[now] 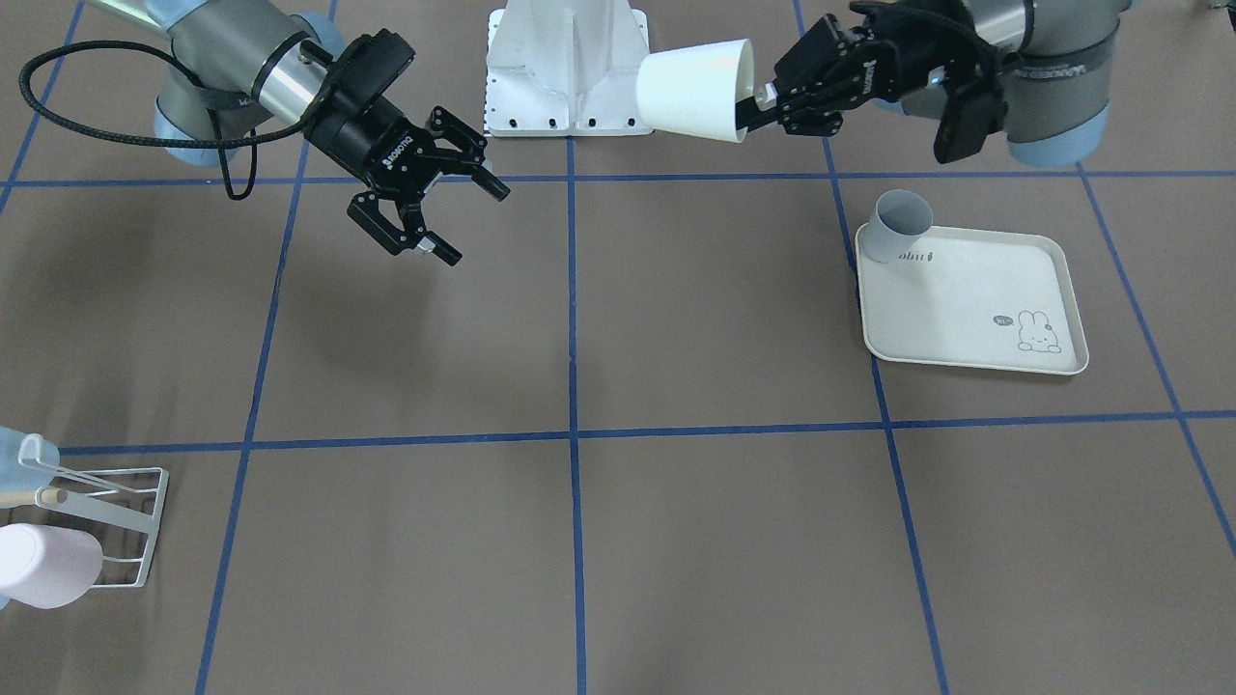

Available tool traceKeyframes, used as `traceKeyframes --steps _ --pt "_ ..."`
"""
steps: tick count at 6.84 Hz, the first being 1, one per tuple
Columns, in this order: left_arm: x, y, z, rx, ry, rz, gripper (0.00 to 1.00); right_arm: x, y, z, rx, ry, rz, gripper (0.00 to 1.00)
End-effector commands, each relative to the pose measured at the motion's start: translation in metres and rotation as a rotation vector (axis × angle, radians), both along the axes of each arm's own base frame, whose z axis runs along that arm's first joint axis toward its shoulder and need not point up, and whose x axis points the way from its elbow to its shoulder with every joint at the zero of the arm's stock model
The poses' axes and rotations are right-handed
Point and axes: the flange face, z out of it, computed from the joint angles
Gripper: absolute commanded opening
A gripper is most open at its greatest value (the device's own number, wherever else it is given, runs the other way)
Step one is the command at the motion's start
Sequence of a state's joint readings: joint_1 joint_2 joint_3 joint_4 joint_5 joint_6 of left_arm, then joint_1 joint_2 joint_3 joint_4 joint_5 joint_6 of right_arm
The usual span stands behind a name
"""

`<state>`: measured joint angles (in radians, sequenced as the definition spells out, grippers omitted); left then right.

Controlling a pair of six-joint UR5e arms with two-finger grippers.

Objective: Transfer IKEA cup to right arm and place on rack

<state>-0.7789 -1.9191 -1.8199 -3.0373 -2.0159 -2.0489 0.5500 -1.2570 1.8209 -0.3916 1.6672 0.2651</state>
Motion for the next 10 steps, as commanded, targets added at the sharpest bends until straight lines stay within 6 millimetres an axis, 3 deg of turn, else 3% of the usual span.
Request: traceKeyframes --steps 1,2,4,6,10 --pt "0.050 0.006 -0.018 -0.076 -0.013 -0.019 0.00 0.000 0.009 -0.009 0.040 -0.008 -0.055 0.99" --pt "0.067 0.012 -0.019 -0.090 -0.006 -0.022 0.00 0.003 0.011 -0.012 0.047 -0.023 -0.055 0.99" --pt "0.078 0.018 -0.020 -0.090 -0.007 -0.003 0.00 0.006 0.015 -0.020 0.061 -0.037 -0.058 0.99" --pt "0.088 0.027 -0.021 -0.093 -0.006 0.014 0.00 0.003 0.017 -0.034 0.077 -0.059 -0.064 0.99" --pt "0.097 0.033 -0.021 -0.080 -0.011 0.001 0.00 0.000 0.021 -0.034 0.126 -0.037 -0.061 0.99"
